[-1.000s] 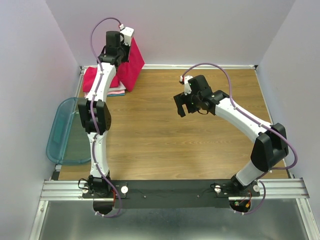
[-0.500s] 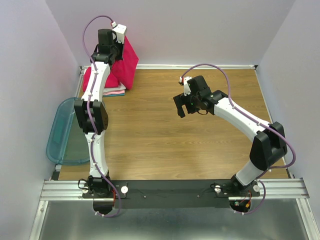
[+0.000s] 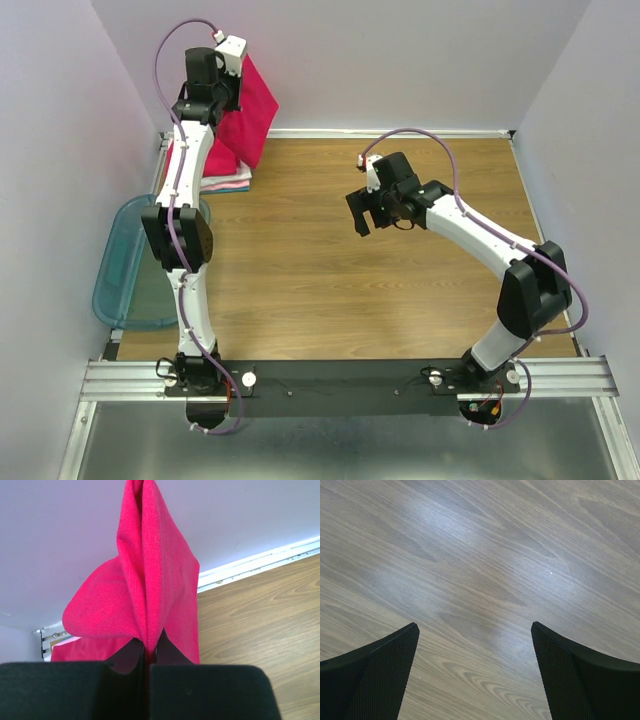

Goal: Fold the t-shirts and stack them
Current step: Put the neatly folded tshirt into the corner of the board with the left arm

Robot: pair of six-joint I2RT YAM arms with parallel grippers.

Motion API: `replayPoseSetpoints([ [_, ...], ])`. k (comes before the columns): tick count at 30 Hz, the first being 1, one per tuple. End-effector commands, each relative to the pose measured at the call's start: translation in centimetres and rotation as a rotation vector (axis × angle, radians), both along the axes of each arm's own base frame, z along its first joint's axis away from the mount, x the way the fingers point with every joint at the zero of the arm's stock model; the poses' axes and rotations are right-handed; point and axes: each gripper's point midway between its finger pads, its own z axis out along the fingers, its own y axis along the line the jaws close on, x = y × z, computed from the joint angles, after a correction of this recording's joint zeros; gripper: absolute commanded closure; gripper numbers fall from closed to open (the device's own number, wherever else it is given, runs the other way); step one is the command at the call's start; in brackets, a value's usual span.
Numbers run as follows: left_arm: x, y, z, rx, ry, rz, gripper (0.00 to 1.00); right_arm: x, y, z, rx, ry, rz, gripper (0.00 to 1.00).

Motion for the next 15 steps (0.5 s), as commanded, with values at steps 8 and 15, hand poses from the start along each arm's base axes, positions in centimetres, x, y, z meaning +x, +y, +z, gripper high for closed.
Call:
replayPoseSetpoints([
  [8, -0.1, 4.4, 1.7, -0.016, -0.030, 0.046, 1.00, 0.3, 0.1, -0.5, -0.005, 0.028, -0.009, 0.00],
  [15, 0.7, 7.9, -0.9, 0.010, 0.005, 0.053, 1.00, 0.3, 0.8, -0.9, 0.010, 0.054, 0.006, 0.00],
])
